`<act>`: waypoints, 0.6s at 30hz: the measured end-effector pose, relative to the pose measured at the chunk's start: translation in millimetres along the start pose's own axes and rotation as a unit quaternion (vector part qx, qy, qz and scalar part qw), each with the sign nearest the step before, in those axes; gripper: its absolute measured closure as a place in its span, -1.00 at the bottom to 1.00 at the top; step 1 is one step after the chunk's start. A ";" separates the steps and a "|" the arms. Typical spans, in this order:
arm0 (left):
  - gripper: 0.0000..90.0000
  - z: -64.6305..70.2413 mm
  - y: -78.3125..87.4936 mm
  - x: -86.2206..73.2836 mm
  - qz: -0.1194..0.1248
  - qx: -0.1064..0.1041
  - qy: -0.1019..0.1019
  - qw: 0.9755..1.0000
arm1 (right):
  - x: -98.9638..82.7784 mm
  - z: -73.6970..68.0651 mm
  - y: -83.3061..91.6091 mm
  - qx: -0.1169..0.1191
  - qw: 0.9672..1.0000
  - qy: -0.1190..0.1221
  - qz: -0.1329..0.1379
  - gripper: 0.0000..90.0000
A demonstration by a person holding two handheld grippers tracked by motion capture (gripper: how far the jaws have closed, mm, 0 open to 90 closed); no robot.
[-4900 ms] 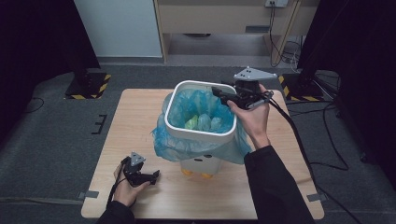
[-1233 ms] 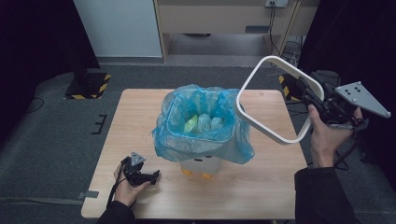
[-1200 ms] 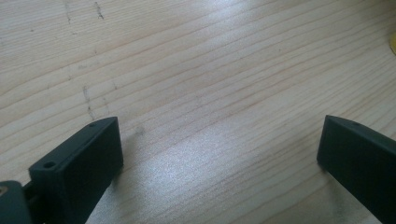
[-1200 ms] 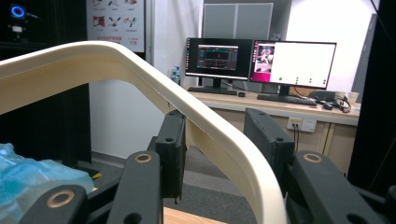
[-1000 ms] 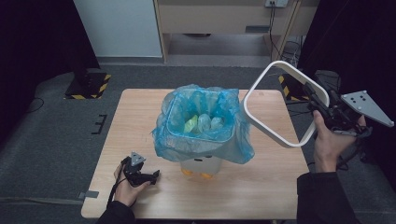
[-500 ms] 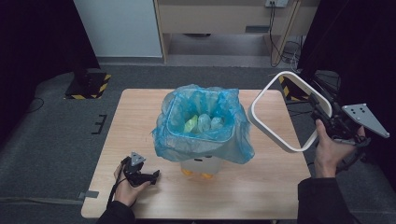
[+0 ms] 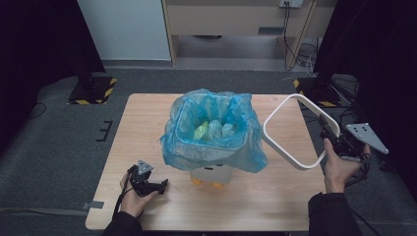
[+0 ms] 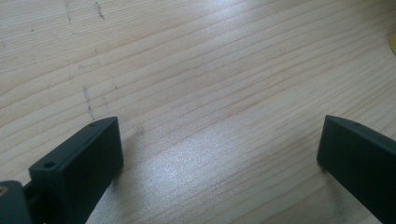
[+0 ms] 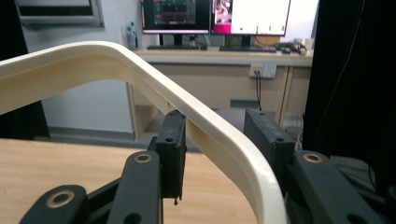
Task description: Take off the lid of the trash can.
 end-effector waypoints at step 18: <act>-1.00 0.1 0.1 0.0 0.000 0.001 0.000 1.000 | -88.2 -0.4 -8.9 0.008 0.996 0.006 -0.092 0.33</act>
Point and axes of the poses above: each handheld gripper's, and its own axes: y roughly backward along the jaws, x roughly out of its top, z roughly to its right, the point moved 5 cm from there along -y, roughly forward along the jaws, and after that the axes turned 6 degrees about y, right-handed, at the moved point
